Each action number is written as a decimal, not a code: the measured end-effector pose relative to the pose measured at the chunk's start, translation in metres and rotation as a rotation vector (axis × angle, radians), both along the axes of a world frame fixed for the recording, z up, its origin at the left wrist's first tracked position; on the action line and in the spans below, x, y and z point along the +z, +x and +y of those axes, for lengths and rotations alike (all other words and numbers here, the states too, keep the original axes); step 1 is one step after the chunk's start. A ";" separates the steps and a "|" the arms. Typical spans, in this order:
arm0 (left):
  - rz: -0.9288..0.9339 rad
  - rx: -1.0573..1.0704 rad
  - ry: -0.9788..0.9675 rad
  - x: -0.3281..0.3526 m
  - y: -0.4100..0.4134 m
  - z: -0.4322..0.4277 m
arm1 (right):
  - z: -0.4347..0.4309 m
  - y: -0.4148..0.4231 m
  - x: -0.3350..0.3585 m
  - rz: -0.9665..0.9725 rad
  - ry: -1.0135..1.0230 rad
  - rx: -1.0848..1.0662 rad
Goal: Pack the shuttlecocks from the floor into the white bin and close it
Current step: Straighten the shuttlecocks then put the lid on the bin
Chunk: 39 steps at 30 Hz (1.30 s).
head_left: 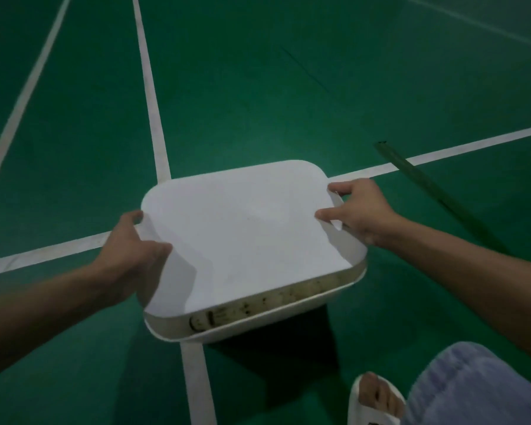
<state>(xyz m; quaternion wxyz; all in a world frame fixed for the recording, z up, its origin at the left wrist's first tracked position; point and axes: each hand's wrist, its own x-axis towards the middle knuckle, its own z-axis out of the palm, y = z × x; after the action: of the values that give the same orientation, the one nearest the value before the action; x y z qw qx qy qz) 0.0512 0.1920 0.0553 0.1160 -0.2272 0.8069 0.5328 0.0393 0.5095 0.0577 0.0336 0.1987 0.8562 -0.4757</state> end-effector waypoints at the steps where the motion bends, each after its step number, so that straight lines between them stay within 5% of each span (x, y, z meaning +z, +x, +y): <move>1: 0.007 -0.001 -0.028 0.002 -0.014 -0.008 | -0.009 -0.014 -0.003 -0.004 -0.011 0.006; 16: 0.089 -0.090 -0.100 -0.010 -0.067 -0.048 | -0.020 -0.086 -0.016 0.058 0.169 0.252; 22: 0.129 -0.051 -0.123 -0.008 -0.071 -0.050 | -0.020 -0.074 -0.031 0.102 -0.066 0.135; 27: 0.137 -0.052 -0.174 -0.006 -0.069 -0.054 | -0.022 -0.076 -0.032 0.110 0.035 0.153; 39: 0.156 -0.088 -0.223 -0.012 -0.050 -0.066 | -0.022 -0.068 -0.035 0.099 -0.082 0.099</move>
<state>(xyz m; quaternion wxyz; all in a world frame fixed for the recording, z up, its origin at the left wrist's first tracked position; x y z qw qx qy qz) 0.0011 0.1264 0.0431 0.0502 -0.1613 0.8768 0.4502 -0.0284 0.4878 0.0224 0.0228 0.1310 0.8454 -0.5173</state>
